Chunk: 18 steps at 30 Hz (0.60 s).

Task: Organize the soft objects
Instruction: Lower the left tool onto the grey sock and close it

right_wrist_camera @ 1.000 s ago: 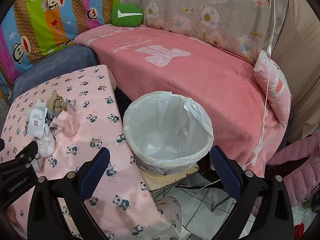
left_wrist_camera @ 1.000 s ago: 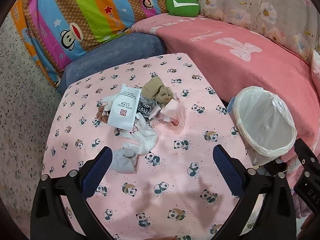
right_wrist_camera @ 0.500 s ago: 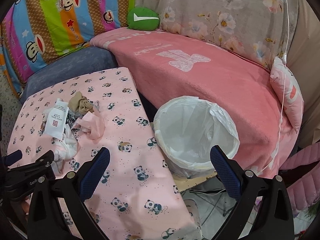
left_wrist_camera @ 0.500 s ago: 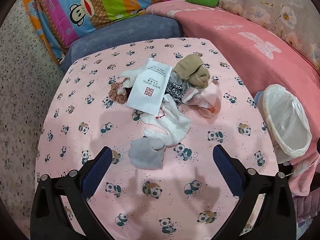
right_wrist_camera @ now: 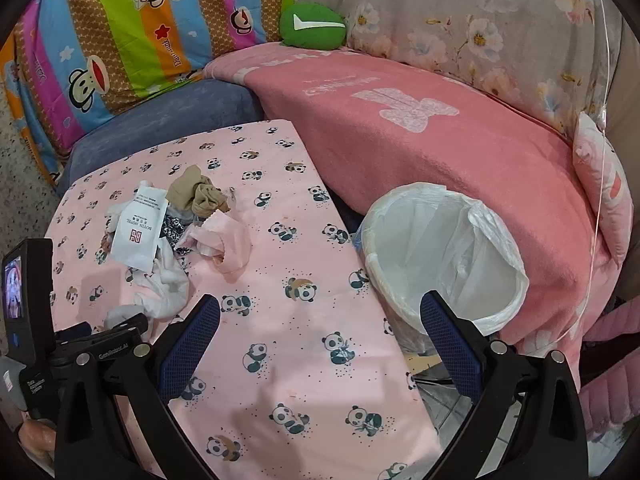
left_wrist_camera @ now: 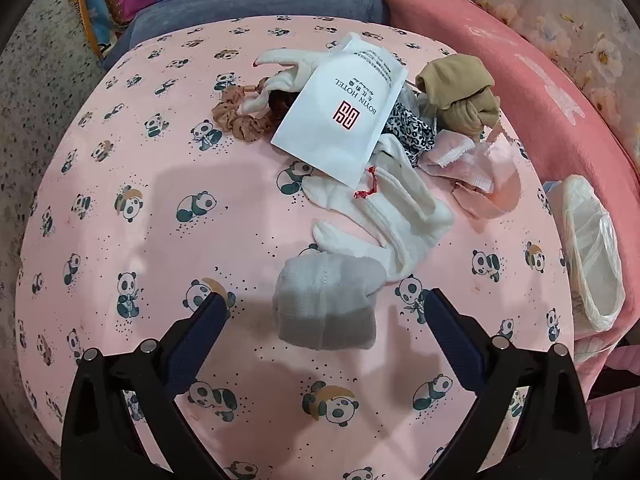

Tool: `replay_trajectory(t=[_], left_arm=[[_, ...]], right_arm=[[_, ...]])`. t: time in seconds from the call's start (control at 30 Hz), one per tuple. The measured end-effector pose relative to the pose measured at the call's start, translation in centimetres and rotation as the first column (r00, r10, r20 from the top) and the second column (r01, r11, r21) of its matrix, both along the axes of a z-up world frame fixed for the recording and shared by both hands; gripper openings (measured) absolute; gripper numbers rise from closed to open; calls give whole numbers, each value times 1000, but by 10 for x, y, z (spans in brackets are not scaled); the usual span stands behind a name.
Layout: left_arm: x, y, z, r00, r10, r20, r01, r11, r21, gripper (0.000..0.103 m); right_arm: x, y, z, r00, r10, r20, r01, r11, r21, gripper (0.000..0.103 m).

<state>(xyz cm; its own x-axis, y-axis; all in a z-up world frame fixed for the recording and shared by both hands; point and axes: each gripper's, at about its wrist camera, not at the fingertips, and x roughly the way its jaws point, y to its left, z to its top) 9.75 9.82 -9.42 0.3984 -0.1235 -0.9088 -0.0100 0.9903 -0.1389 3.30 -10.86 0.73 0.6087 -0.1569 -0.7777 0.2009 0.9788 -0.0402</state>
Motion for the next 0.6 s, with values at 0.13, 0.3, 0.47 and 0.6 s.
replay_trajectory(t=[0.13,0.3,0.47,0.6], left_arm=[[3,0,-8,1000,-22,-13,22,1000,4,75],[2,5,-16,998,-35,-52,31,997,-67,52],[-2,6,-12,998,-49,-31,47,995,-84,39],[-6,14,1,999,-51,2,51,996,-80,36]], right_arm=[[6,7,-7,1000,12,-7,-12,1000,7,98],[14,14,-14,1000,25,-17,-24,999,21,98],[27,23,-26,998,57,-33,-56,998,37,92],[39,36,-38,993,107,-58,-103,992,68,75]])
